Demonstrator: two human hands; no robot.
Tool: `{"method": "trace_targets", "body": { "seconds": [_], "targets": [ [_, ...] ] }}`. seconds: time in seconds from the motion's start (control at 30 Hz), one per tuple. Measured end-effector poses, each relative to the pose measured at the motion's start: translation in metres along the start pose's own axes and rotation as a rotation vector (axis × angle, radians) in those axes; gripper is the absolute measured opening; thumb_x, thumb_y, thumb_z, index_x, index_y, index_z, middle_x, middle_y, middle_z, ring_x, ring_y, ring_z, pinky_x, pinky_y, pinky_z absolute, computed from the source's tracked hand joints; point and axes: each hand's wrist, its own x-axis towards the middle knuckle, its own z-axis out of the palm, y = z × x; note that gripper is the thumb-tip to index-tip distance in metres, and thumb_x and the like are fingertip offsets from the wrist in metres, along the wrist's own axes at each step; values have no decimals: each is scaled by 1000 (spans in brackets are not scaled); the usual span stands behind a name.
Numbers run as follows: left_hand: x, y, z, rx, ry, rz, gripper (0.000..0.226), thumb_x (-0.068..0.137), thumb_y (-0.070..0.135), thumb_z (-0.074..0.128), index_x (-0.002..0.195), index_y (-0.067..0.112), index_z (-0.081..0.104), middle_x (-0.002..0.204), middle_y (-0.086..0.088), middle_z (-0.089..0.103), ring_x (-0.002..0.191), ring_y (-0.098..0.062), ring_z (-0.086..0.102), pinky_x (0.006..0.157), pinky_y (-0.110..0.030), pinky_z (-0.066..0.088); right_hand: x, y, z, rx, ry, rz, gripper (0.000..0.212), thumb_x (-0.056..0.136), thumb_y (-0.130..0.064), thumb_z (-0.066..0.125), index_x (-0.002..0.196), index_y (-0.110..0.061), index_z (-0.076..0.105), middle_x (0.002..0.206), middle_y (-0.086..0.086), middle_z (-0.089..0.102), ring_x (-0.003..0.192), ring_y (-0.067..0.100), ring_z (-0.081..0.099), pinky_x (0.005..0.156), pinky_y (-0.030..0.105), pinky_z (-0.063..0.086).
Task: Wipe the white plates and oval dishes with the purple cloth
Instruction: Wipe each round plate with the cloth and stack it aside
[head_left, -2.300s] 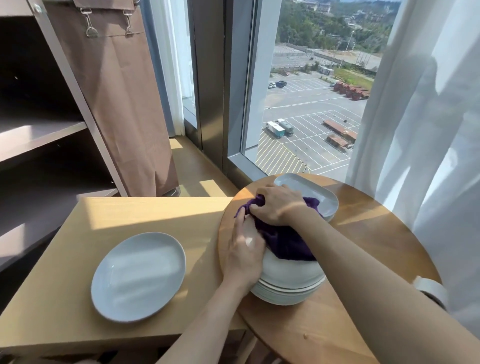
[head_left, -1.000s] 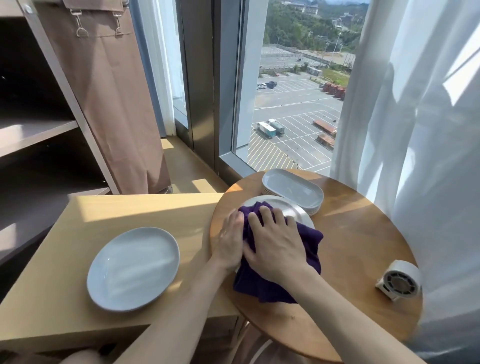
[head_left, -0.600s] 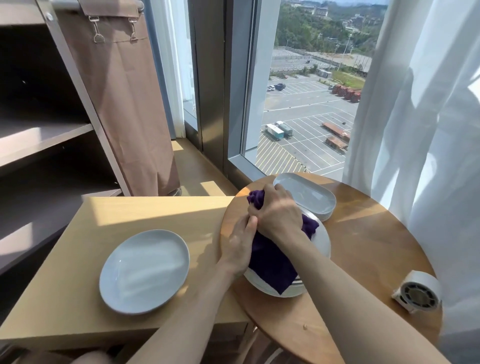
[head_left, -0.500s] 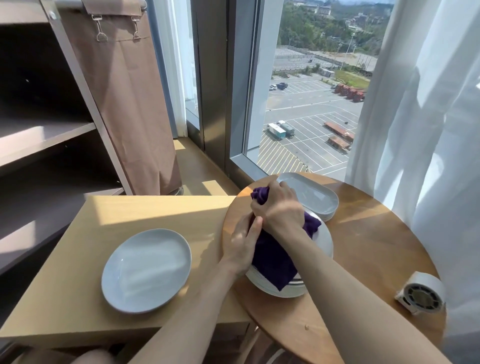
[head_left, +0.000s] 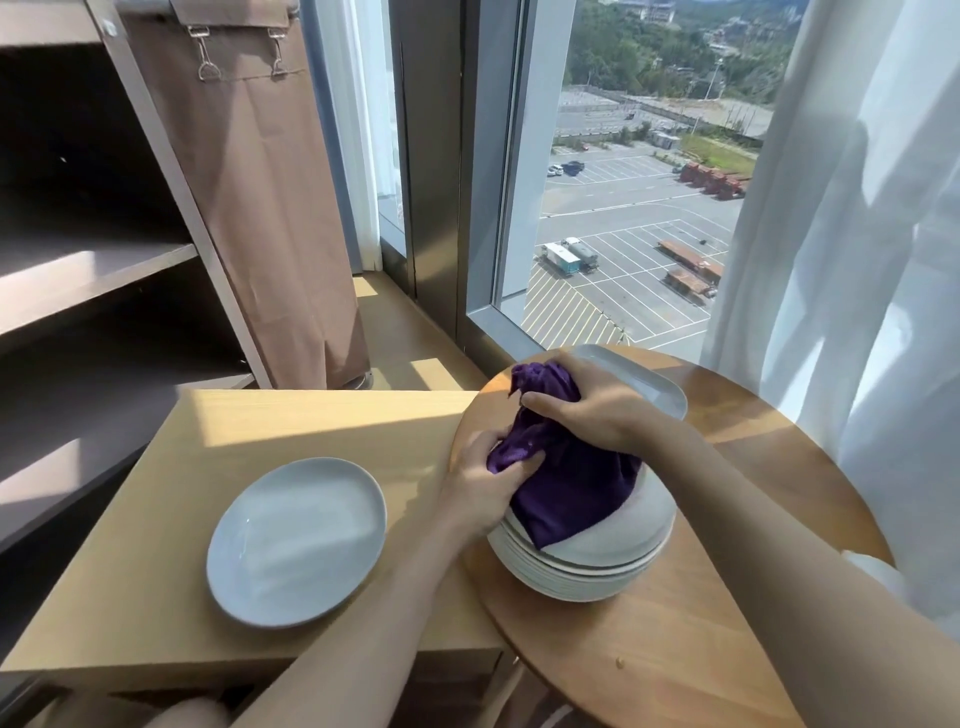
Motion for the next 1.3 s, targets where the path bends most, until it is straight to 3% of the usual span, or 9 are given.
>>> {"method": "trace_targets", "body": {
  "seconds": [0.13, 0.27, 0.33, 0.47, 0.67, 0.83, 1.0, 1.13, 1.3],
  "targets": [
    [15, 6, -6, 22, 43, 15, 18, 93, 30, 74, 97, 13, 74, 96, -16, 71, 94, -34, 66, 87, -54, 54, -11, 7, 4, 165, -9, -1, 65, 62, -87, 63, 115, -51, 50, 117, -16, 58, 102, -1, 55, 82, 25, 41],
    [30, 8, -10, -5, 127, -68, 18, 87, 31, 80, 87, 13, 76, 80, -4, 73, 82, -21, 65, 74, -33, 53, -15, 12, 14, 198, 84, -28, 68, 53, -76, 79, 108, -48, 49, 113, -13, 59, 101, 4, 59, 81, 21, 43],
    [29, 7, -10, -108, 126, -126, 26, 86, 30, 81, 108, 17, 75, 98, 2, 75, 96, -16, 69, 83, -29, 57, -15, 15, 23, 180, 163, -34, 61, 60, -62, 82, 108, -44, 49, 110, -10, 60, 98, 8, 60, 79, 19, 43],
    [4, 0, -6, -350, 38, -162, 94, 72, 40, 74, 155, 16, 35, 144, -4, 55, 123, -18, 60, 102, -38, 52, -10, 19, 35, 123, 307, -32, 50, 75, -45, 83, 114, -31, 54, 105, -5, 61, 94, 15, 57, 78, 25, 40],
    [-23, -4, 19, 8, 74, -30, 127, 66, 52, 90, 161, 27, 10, 156, 13, 31, 140, -5, 38, 108, -10, 28, -7, 15, 41, 250, 523, 25, 37, 82, -27, 79, 112, -20, 59, 104, 3, 66, 96, 26, 61, 80, 33, 44],
    [-21, -7, 36, 106, 114, -4, 129, 71, 52, 87, 161, 30, -2, 162, 8, 29, 151, -11, 24, 125, -35, 21, -6, 17, 30, 486, 763, 180, 40, 82, -22, 79, 105, -29, 47, 103, 6, 66, 98, 28, 64, 80, 28, 42],
    [-20, -13, 37, 121, 138, -9, 129, 60, 65, 78, 159, 33, 3, 159, 9, 28, 146, -10, 28, 114, -21, 24, -4, 9, 38, 289, 484, 102, 34, 80, -31, 76, 108, -29, 57, 104, -1, 68, 97, 22, 63, 82, 35, 48],
    [-15, -9, 39, 4, 164, 16, 123, 66, 41, 90, 158, 29, 8, 154, 4, 42, 140, -15, 44, 118, -37, 36, 10, -7, 36, 31, 289, 78, 39, 79, -44, 72, 106, -29, 48, 102, -4, 60, 92, 23, 56, 75, 34, 40],
    [-22, -5, 34, -21, 131, 16, 130, 60, 52, 83, 159, 35, 2, 149, 10, 44, 137, -12, 46, 115, -32, 38, 30, -11, 29, -162, 172, 169, 46, 82, -39, 70, 119, -23, 48, 121, 5, 56, 108, 33, 59, 80, 38, 45]
  ]
}}
